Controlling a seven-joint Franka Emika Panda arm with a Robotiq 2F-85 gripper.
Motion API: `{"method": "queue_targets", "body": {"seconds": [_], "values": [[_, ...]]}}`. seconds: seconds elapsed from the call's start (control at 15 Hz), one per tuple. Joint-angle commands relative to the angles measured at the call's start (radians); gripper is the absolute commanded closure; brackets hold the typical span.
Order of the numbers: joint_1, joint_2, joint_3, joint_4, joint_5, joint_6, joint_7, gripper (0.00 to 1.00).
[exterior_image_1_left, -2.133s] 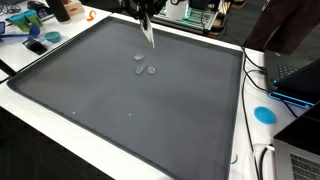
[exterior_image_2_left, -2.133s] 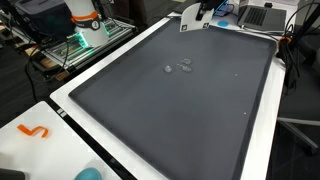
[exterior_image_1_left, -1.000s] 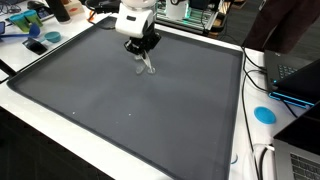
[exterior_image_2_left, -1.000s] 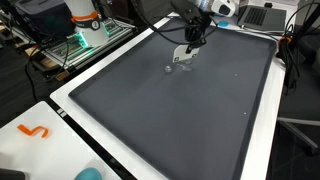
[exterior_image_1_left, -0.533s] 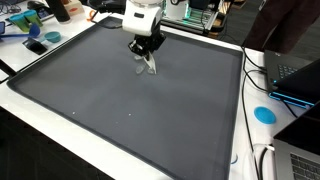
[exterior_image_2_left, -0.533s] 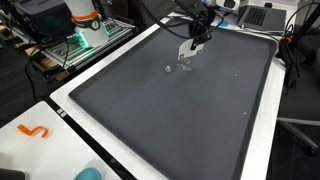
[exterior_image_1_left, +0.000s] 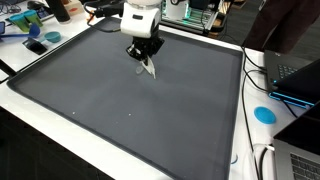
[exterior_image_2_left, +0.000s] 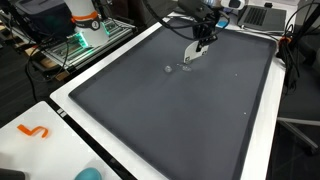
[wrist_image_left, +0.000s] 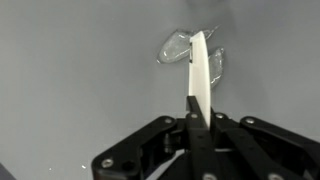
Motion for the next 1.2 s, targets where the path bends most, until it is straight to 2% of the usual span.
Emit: {"method": "queue_targets", "body": {"seconds": [0.0,0.6,1.13], "values": [[-0.015,0.036,0.005,0.032,0.016,-0.003,-0.043,0.99],[-0.016,0.095,-0.005,0.067,0.015,-0.031,-0.044,0.99],[-0.011,0.111,-0.035,0.039,-0.019,-0.059,-0.024,0.99]]}}
